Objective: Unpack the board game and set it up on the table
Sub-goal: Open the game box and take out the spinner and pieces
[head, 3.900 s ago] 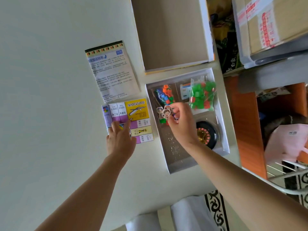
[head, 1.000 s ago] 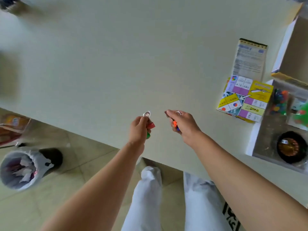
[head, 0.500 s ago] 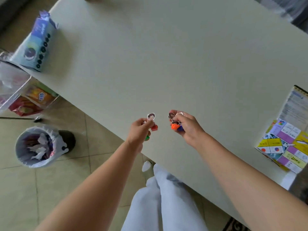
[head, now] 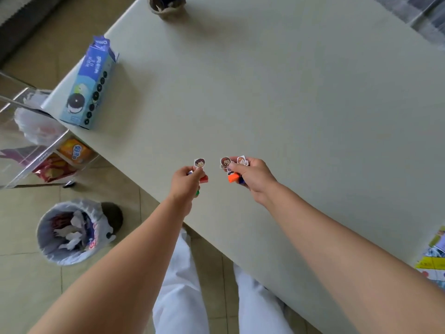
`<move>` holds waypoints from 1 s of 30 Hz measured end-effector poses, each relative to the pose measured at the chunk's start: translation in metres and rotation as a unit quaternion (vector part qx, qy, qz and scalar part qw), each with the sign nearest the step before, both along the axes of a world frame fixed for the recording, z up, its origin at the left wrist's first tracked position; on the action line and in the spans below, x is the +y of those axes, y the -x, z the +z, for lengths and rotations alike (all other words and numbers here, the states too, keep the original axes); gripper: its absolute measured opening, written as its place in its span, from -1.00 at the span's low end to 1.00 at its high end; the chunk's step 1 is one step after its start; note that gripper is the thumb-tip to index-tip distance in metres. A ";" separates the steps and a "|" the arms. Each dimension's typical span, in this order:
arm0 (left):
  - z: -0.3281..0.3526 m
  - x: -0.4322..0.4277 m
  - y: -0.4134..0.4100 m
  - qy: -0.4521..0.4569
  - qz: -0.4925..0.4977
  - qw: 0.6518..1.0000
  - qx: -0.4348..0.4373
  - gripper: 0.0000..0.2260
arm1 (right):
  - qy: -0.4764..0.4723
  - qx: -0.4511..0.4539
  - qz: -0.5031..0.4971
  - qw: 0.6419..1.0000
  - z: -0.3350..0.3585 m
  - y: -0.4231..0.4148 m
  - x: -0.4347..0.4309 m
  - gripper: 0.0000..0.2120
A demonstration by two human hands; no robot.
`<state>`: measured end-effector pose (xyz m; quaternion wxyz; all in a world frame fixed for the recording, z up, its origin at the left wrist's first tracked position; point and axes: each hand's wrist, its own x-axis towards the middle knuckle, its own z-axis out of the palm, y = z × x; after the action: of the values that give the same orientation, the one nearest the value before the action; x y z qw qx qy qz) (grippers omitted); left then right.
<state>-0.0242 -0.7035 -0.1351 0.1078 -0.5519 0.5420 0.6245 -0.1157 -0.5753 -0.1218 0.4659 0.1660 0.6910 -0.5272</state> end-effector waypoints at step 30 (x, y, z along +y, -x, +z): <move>-0.066 -0.253 0.009 0.324 -0.249 0.911 -0.049 -0.71 | -0.196 0.267 0.191 0.924 -0.087 0.040 -0.275 -0.75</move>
<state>-0.0335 -0.9570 -0.2012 0.1011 -0.4333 0.8286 0.3399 -0.1553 -0.8503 -0.2085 0.3140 -0.0287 0.8980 -0.3068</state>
